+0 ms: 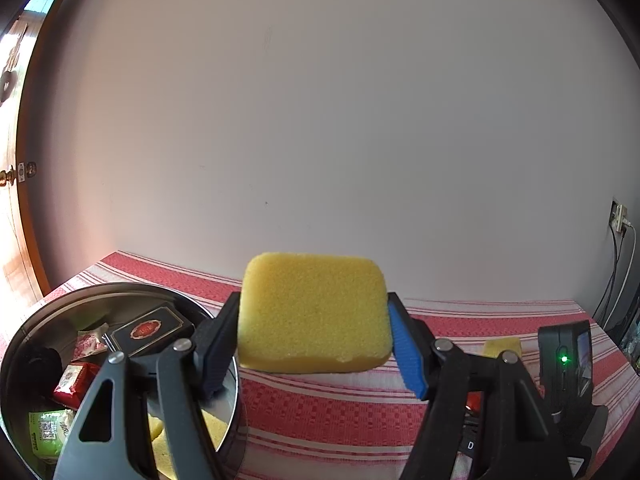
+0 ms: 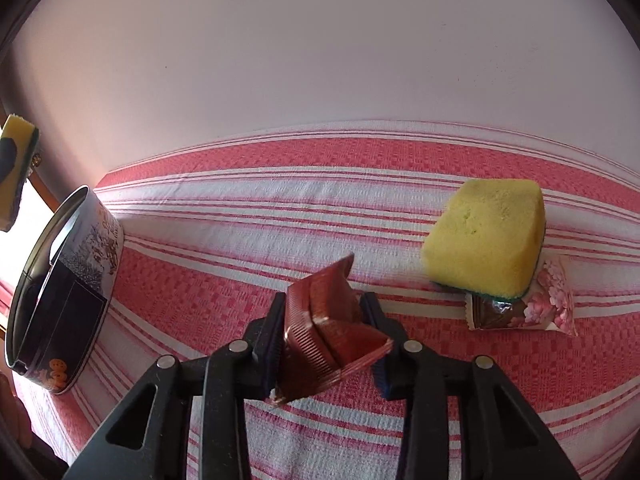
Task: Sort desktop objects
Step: 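Grasp the red snack packet with the right tool while the left holds the sponge, then carry the yellow sponge and red packet over the tin with both tools, then open both tools to drop the sponge and red packet into the tin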
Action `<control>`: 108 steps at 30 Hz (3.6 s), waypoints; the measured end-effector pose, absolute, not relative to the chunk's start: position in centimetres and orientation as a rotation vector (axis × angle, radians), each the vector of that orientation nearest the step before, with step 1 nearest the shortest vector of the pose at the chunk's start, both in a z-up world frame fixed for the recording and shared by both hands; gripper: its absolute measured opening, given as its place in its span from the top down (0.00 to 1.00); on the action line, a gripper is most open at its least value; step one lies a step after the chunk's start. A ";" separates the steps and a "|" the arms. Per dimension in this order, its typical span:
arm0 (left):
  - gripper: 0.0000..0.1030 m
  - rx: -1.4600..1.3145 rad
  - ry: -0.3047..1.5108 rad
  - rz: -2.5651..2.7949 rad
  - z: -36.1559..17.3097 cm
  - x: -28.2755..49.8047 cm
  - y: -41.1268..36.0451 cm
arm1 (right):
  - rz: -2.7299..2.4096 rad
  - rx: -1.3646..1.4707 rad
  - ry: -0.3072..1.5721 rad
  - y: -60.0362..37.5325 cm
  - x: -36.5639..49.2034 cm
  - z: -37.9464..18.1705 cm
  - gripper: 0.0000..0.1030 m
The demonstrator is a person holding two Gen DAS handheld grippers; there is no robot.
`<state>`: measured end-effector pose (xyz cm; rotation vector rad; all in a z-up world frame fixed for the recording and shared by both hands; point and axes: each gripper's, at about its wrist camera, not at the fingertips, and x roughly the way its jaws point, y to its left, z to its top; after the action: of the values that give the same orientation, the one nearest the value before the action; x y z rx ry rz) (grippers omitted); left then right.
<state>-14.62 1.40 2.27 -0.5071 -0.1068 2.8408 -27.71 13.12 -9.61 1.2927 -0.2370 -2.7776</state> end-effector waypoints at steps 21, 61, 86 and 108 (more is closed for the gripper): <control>0.33 -0.428 0.071 2.889 1.0 -12.1 3.3 | -3.180 0.482 -0.299 10.5 -19.6 -4.3 0.62; 0.33 -0.363 -0.101 2.984 2.5 -12.0 -4.4 | -3.058 0.324 0.041 6.7 -16.8 -4.3 0.62; 0.33 -0.626 -0.382 3.507 1.4 -13.9 -15.7 | -2.819 0.395 -0.017 -5.7 -19.0 -1.8 0.62; 0.32 -0.833 -0.306 3.545 0.4 -15.8 -16.3 | -2.797 0.498 0.130 -11.5 -22.3 -4.5 0.62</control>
<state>-15.79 -16.31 0.44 -0.8332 -0.3061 3.5447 -22.25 -11.50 -4.50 0.4978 0.1302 -2.7971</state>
